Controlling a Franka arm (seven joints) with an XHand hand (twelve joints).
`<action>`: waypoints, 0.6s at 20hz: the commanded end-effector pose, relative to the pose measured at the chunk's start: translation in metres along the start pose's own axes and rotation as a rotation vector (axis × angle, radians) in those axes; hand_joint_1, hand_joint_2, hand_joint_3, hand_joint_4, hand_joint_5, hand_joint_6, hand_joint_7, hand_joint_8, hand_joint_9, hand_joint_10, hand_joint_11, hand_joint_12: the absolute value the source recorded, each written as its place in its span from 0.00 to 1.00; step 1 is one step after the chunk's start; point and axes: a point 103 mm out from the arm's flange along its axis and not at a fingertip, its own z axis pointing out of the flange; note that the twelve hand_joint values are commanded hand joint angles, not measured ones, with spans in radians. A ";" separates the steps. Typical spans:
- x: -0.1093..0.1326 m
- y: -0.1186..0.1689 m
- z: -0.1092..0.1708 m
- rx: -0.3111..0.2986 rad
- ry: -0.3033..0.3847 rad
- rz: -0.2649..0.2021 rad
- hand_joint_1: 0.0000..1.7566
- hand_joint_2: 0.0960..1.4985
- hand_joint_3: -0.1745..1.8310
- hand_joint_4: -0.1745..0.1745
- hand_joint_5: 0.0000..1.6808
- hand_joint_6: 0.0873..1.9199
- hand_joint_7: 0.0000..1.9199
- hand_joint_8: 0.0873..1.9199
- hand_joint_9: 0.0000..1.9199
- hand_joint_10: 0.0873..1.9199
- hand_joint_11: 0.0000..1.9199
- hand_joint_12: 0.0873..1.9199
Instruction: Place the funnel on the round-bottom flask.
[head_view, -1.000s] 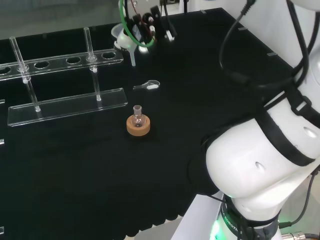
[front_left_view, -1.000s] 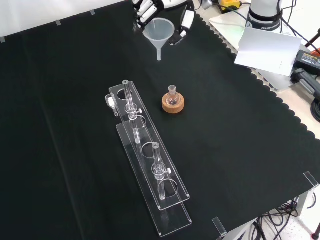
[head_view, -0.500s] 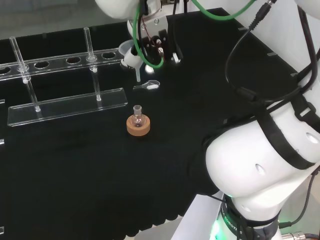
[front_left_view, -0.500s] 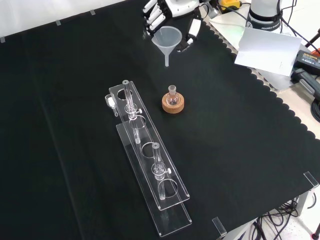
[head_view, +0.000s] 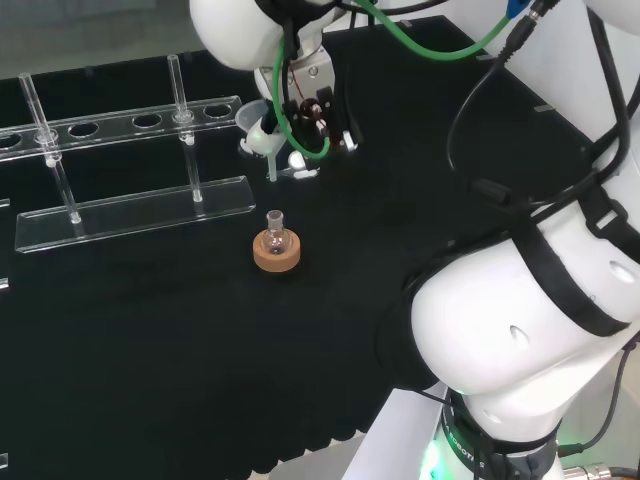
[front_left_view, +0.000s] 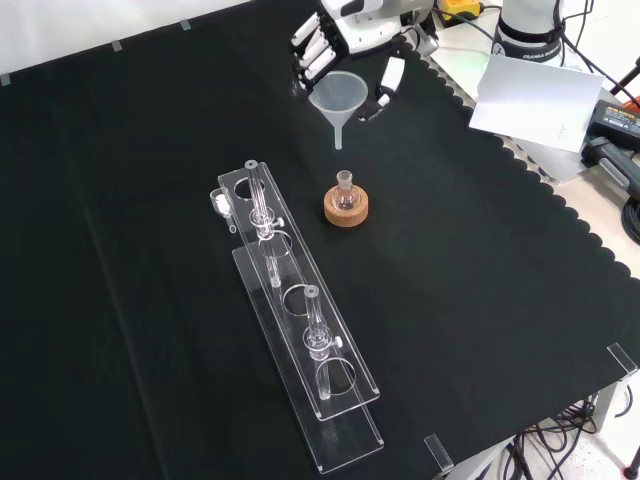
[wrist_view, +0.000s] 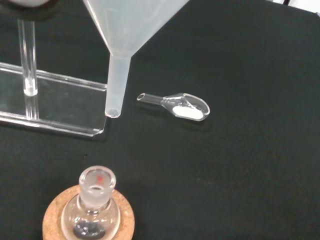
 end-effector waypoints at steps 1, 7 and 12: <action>0.005 -0.002 0.016 0.022 0.004 -0.013 0.50 0.46 0.37 0.44 0.58 0.33 0.42 0.31 0.52 0.16 0.31 0.59; 0.010 -0.002 0.030 0.034 0.003 -0.017 0.50 0.45 0.37 0.43 0.58 0.33 0.42 0.31 0.51 0.16 0.31 0.59; 0.012 -0.002 0.038 0.028 0.006 -0.012 0.50 0.45 0.37 0.42 0.58 0.33 0.42 0.31 0.51 0.16 0.31 0.59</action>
